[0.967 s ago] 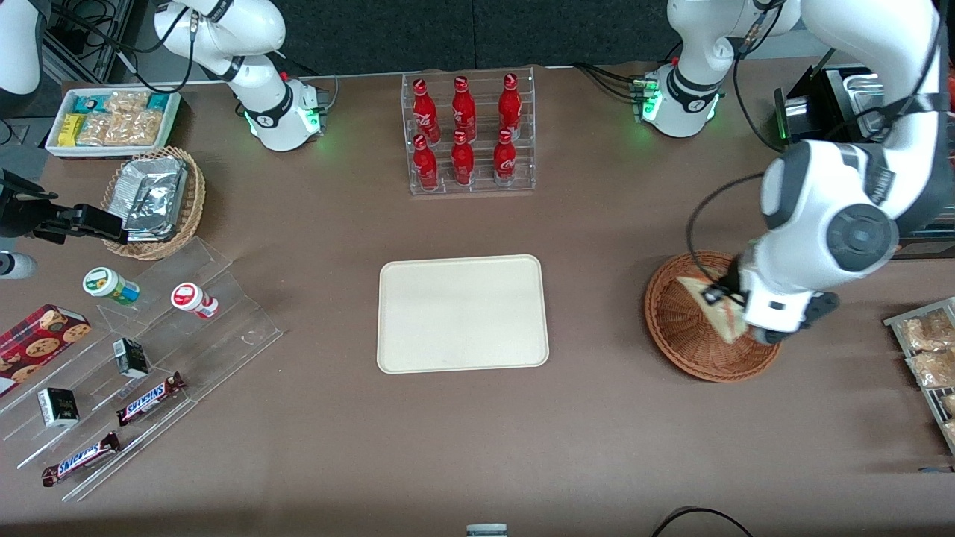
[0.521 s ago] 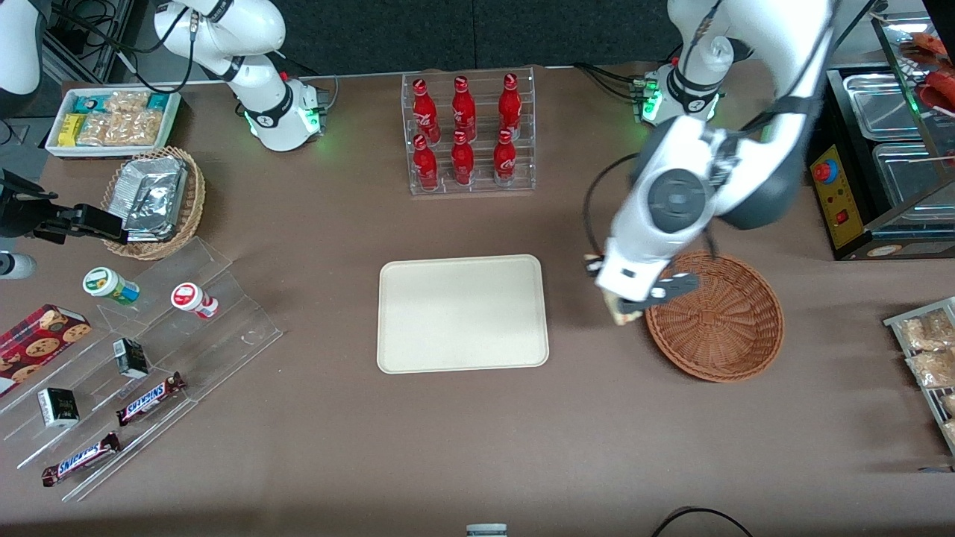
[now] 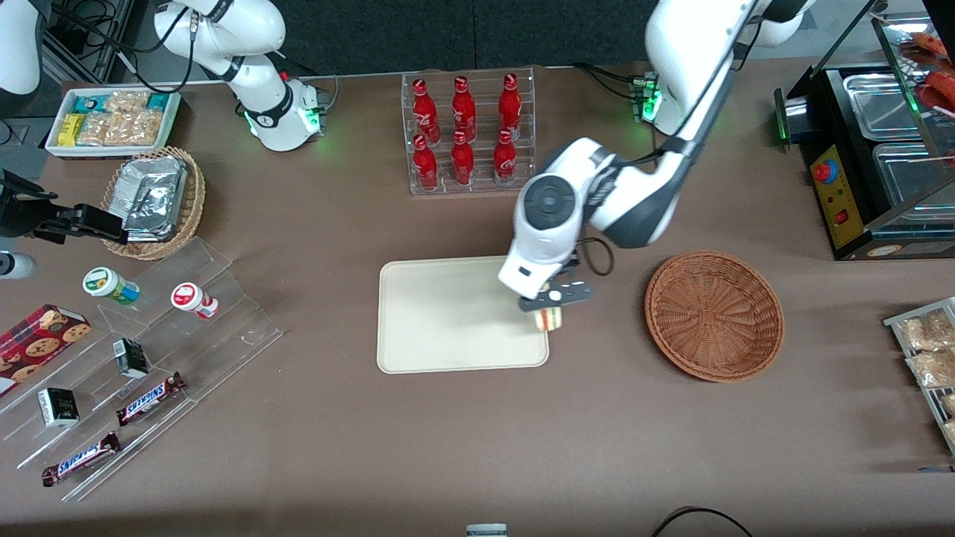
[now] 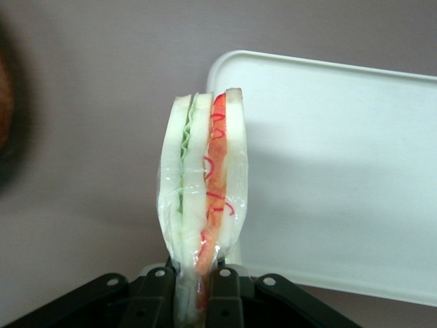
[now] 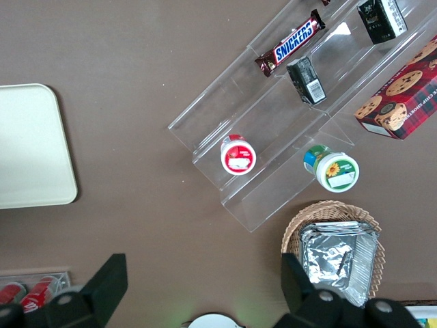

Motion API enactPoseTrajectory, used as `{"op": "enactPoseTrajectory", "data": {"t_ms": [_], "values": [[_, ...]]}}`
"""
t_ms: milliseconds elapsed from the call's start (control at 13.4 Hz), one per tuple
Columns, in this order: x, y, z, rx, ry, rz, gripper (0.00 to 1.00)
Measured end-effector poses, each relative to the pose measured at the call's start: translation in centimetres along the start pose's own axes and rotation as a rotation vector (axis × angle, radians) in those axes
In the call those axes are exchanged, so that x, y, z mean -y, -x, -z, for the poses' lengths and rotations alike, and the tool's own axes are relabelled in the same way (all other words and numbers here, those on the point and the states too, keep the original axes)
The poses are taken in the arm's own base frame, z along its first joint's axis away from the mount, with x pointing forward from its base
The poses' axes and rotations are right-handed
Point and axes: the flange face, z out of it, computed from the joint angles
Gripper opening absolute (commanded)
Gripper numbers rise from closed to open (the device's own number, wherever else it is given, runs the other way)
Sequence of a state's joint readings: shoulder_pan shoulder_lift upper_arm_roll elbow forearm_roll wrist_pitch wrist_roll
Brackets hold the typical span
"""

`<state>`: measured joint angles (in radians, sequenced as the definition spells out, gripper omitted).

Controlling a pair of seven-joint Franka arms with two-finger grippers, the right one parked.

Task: Place sandwich from basket to tray
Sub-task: 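Carry the sandwich with the left gripper over the cream tray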

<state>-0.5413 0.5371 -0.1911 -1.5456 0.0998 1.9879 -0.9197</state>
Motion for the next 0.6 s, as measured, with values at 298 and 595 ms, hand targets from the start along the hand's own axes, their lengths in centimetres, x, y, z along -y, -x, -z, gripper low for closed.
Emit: {"op": "enactPoseTrajectory", "data": {"t_ms": [298,595], "values": [[-5.6,2.0,-4.3,-0.039,0.061,-0.051,0.0],[-7.2,2.8,-8.4,-0.049,0.035,-0.089,0.0]]}}
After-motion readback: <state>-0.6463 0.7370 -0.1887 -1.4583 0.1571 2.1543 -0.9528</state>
